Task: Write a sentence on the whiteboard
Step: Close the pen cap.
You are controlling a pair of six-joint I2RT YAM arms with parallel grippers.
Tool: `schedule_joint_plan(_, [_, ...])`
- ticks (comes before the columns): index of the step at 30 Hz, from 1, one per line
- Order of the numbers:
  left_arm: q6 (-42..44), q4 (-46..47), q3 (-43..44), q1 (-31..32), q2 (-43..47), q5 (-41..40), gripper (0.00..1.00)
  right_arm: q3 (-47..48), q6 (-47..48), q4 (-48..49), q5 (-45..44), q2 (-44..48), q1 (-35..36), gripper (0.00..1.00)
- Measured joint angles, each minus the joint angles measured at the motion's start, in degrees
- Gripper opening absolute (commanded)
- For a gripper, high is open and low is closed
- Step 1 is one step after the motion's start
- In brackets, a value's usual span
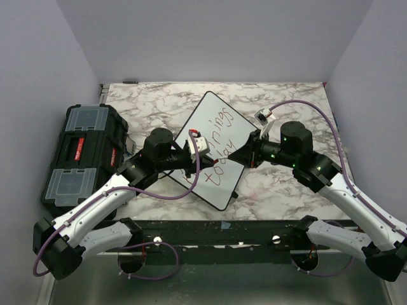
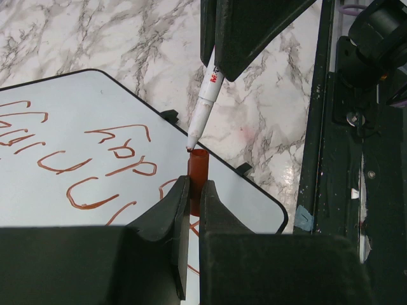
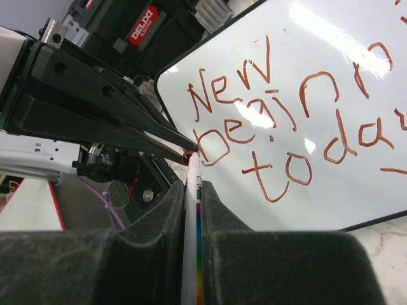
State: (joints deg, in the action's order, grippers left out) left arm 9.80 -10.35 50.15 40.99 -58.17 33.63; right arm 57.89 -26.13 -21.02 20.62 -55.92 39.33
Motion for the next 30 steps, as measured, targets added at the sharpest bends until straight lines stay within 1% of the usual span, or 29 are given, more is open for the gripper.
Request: schedule_joint_plan(30, [-0.26,-0.07,0.11,0.13,-0.61,-0.02,0.00,-0.31,0.28,0.00,0.31,0.07,-0.02,0.01])
